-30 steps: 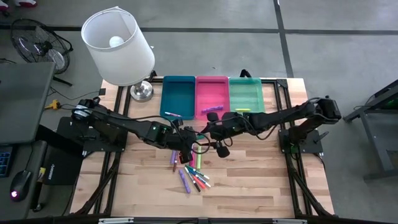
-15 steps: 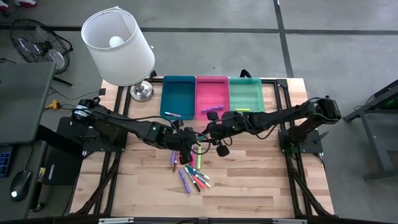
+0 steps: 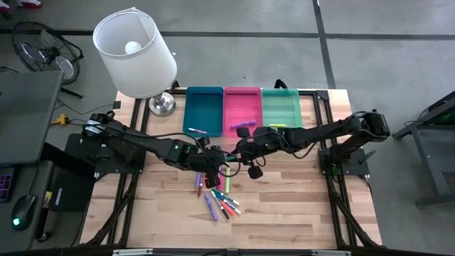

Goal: Pick & Place Markers
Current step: Put the light blue highlighter into the pink bin

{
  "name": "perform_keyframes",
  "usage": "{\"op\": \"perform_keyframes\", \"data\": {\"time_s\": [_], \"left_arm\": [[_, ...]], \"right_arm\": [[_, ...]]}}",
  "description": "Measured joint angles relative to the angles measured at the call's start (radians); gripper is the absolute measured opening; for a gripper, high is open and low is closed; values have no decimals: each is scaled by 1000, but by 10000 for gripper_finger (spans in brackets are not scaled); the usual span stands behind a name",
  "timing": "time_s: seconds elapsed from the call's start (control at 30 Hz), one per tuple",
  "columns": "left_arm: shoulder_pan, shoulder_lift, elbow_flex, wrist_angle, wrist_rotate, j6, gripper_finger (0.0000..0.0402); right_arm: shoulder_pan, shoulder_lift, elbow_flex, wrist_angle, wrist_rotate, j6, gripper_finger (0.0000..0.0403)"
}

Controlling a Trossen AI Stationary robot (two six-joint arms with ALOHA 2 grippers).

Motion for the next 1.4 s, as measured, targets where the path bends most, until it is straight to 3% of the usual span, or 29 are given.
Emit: {"op": "perform_keyframes", "data": {"time_s": [0.23,0.4,0.63,0.93,1.4], "left_arm": [[1,0,0,8,12,11,177],[2,0,0,11,14,20,220],[2,0,0,-61,-22,16,226],[1,-1,-6,-304,-74,-141,227],[0,-1,-150,-225,-73,-243,227]], "right_arm": [[2,0,-4,-24,-12,-13,63],[2,1,-5,-47,-5,-13,63],[-4,1,-5,-108,79,-13,63],[-110,0,-4,-176,144,-19,63],[-405,0,-4,-179,100,33,63]]}}
